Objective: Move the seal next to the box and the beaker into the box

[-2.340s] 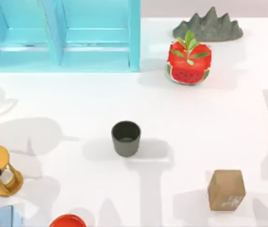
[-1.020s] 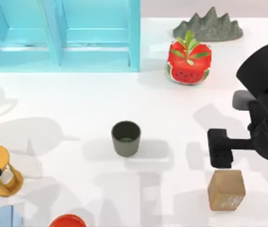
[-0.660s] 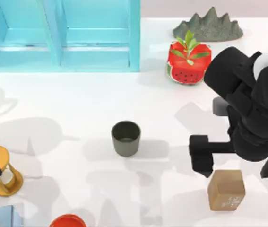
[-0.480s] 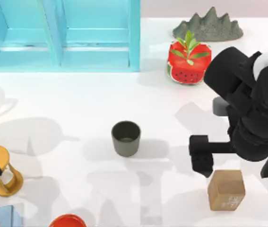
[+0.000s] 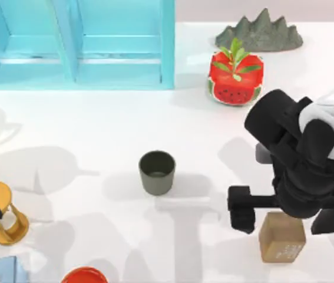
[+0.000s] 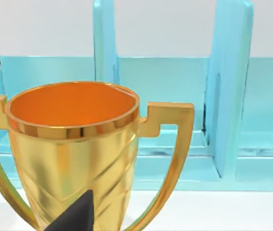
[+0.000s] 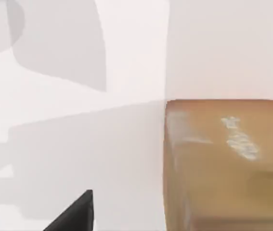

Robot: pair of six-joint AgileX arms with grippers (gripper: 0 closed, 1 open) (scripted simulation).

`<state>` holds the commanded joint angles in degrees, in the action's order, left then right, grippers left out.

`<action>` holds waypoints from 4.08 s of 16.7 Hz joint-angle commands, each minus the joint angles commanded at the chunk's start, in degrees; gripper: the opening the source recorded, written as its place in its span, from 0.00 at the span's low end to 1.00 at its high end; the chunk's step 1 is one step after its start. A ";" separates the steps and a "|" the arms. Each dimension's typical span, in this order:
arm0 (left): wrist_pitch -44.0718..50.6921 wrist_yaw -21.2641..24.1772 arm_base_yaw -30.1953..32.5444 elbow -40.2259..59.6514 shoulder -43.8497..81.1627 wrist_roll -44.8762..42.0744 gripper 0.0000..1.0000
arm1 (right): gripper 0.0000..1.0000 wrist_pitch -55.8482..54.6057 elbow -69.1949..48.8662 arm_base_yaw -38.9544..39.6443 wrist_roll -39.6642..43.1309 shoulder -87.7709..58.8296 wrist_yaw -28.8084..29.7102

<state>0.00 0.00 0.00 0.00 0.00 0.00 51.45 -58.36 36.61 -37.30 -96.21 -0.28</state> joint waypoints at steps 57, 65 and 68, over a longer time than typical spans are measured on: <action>0.00 0.00 0.00 0.00 0.00 0.00 1.00 | 0.00 22.84 -23.76 -25.12 25.03 -1.51 0.24; 0.00 0.00 0.00 0.00 0.00 0.00 1.00 | 0.00 20.49 -22.01 -25.11 25.04 -2.29 0.25; 0.00 0.00 0.00 0.00 0.00 0.00 1.00 | 0.00 13.59 -16.85 -25.15 25.00 -3.14 0.24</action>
<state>0.00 0.00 0.00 0.00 0.00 0.00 65.04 -75.22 11.47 -12.30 -99.35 -0.04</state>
